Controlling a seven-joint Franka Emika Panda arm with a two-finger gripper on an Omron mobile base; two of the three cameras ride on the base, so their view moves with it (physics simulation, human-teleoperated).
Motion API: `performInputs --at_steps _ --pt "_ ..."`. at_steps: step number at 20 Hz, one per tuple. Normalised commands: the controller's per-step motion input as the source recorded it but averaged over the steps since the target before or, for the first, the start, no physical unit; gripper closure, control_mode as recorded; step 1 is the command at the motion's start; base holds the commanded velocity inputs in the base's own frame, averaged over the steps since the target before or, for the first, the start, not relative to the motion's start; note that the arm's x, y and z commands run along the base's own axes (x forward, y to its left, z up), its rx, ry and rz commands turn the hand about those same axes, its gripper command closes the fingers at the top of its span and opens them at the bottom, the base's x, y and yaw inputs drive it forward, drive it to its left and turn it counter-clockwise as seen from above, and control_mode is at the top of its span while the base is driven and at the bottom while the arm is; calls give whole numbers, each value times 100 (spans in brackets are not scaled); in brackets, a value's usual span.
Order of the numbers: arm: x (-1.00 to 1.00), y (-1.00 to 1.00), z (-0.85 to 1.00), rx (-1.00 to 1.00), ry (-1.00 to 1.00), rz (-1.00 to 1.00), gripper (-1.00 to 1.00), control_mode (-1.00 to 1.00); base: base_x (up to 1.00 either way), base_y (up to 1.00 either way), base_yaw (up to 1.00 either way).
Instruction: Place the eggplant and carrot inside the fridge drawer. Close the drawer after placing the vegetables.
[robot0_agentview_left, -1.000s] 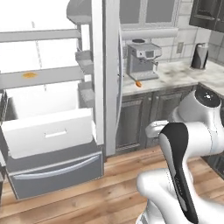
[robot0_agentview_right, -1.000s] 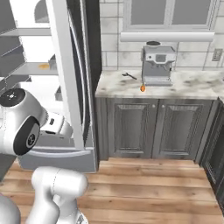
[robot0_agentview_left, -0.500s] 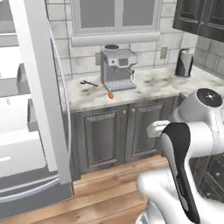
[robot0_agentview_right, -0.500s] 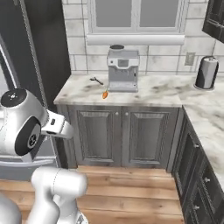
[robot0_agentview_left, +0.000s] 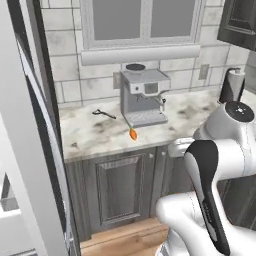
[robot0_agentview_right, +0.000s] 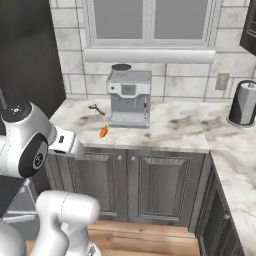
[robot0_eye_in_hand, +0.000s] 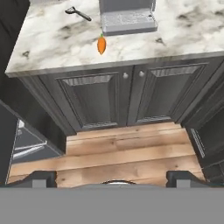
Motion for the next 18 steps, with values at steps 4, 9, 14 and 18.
performInputs --at_steps 4,9,14,18 --pt "0 0 0 0 0 0 -100 100 97 0 4" --pt "34 0 -17 1 0 1 -100 -100 49 0 2" --pt "93 0 -77 1 13 0 -100 -100 0 0 0" --pt "77 4 -90 0 25 0 -100 -100 0 0 0"
